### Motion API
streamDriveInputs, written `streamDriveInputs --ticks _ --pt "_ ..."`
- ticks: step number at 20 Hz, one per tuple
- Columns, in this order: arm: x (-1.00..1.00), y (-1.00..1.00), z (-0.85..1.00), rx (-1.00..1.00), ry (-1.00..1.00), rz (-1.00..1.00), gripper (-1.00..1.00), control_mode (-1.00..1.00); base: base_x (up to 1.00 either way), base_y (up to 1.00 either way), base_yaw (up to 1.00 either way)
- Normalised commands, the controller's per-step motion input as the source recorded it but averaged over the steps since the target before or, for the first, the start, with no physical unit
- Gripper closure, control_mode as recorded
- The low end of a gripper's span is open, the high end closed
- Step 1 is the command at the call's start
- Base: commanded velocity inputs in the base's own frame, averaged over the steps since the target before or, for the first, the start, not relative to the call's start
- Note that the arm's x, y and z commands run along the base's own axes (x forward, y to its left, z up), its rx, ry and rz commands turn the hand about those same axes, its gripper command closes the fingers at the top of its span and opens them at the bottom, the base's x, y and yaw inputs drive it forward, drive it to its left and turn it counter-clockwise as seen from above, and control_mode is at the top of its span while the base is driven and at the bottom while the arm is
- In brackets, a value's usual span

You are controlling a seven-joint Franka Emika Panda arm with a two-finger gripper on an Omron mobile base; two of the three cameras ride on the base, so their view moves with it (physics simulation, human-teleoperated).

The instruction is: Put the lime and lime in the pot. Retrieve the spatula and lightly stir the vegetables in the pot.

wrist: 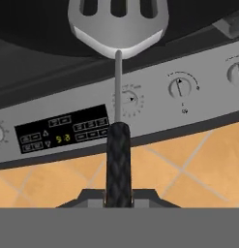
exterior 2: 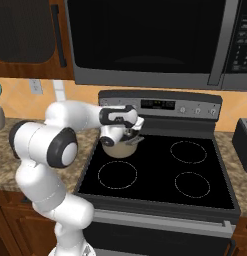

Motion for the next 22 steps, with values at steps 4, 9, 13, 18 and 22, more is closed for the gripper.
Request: streamDriveInputs --ticks 4,9,13,18,22 --pt "0.00 -0.11 0.49 0.00 0.03 -0.10 1.00 -1.00 0.00 0.00 0.00" --pt "-0.03 0.00 0.35 0.00 0.15 -0.01 1.00 -1.00 0.00 0.00 0.00" --pt "-0.29 0.02 0.30 0.00 0.19 0.00 1.00 -1.00 0.00 0.00 0.00" --pt "-0.50 0.00 -0.02 0.00 0.01 0.00 1.00 -1.00 0.00 0.00 0.00" --pt "-0.28 0.00 -0.48 0.00 0.06 0.00 1.00 -1.00 0.00 0.00 0.00"
